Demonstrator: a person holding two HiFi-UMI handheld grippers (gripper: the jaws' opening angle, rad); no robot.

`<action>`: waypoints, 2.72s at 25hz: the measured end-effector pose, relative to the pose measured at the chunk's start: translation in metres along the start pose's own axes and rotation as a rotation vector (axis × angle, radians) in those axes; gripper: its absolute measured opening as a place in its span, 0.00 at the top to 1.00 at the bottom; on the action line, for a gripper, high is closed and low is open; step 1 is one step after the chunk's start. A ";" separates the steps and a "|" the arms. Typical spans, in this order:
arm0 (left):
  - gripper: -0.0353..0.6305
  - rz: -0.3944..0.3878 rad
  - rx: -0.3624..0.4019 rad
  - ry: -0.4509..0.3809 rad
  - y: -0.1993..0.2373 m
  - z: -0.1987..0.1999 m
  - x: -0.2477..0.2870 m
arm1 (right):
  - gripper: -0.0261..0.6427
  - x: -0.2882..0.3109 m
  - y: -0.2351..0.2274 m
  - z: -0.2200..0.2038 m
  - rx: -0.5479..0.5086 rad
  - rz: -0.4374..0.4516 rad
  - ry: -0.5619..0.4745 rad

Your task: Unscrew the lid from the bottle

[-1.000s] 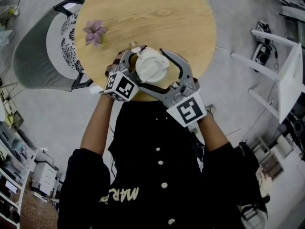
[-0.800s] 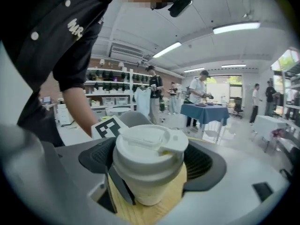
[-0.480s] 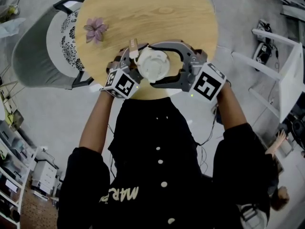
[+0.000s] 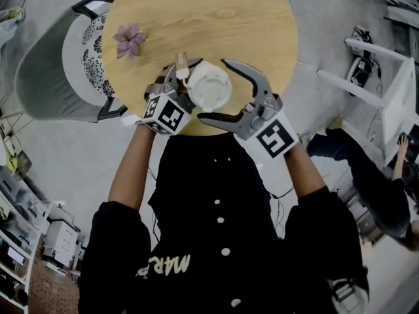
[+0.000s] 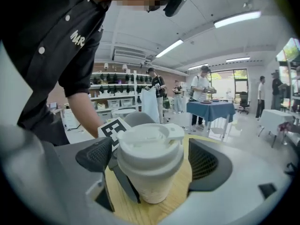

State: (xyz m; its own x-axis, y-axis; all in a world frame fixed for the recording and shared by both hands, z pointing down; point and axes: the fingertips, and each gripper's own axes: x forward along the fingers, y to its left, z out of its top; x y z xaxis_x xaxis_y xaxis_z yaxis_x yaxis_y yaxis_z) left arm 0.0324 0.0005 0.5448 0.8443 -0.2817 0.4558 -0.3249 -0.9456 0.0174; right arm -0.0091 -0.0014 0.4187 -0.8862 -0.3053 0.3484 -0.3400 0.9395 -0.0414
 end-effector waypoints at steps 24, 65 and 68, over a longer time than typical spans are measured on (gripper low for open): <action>0.41 -0.003 0.005 -0.005 0.001 0.001 0.001 | 0.24 -0.004 -0.002 -0.001 -0.060 0.216 0.025; 0.41 -0.019 0.008 -0.004 0.000 0.001 0.002 | 0.29 0.002 -0.002 0.007 -0.032 -0.014 -0.083; 0.41 -0.022 0.009 -0.006 0.001 0.001 0.003 | 0.29 0.002 0.003 0.006 -0.110 0.218 -0.063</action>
State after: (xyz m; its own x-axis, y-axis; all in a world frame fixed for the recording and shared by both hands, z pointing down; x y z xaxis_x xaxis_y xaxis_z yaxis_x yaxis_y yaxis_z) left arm 0.0349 -0.0012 0.5453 0.8537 -0.2622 0.4500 -0.3030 -0.9528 0.0196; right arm -0.0137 0.0002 0.4138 -0.9540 -0.0995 0.2829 -0.1053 0.9944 -0.0052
